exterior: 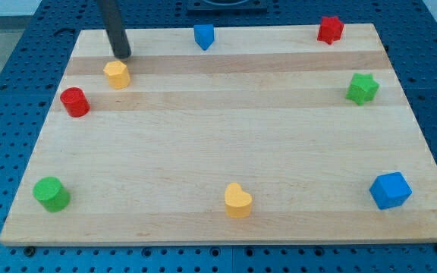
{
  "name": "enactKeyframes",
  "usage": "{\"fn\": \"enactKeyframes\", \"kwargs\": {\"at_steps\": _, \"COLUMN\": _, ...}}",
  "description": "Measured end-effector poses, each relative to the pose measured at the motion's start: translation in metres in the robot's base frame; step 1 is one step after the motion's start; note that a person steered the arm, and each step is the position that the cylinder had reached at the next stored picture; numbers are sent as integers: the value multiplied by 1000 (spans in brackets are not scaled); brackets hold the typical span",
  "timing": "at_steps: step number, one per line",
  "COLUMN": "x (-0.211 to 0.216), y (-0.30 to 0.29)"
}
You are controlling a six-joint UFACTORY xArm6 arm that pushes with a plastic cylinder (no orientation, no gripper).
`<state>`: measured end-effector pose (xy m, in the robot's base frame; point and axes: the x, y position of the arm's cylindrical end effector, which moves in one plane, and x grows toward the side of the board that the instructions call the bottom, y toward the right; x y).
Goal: Move the yellow hexagon right a bit and slightly up
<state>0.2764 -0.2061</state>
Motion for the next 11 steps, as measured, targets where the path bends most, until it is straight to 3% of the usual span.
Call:
{"fn": "enactKeyframes", "kwargs": {"at_steps": 1, "x": 23, "y": -2}}
{"fn": "enactKeyframes", "kwargs": {"at_steps": 3, "x": 56, "y": 65}}
{"fn": "enactKeyframes", "kwargs": {"at_steps": 5, "x": 7, "y": 0}}
{"fn": "enactKeyframes", "kwargs": {"at_steps": 7, "x": 58, "y": -50}}
{"fn": "enactKeyframes", "kwargs": {"at_steps": 8, "x": 82, "y": -22}}
{"fn": "enactKeyframes", "kwargs": {"at_steps": 10, "x": 95, "y": 101}}
{"fn": "enactKeyframes", "kwargs": {"at_steps": 11, "x": 95, "y": 102}}
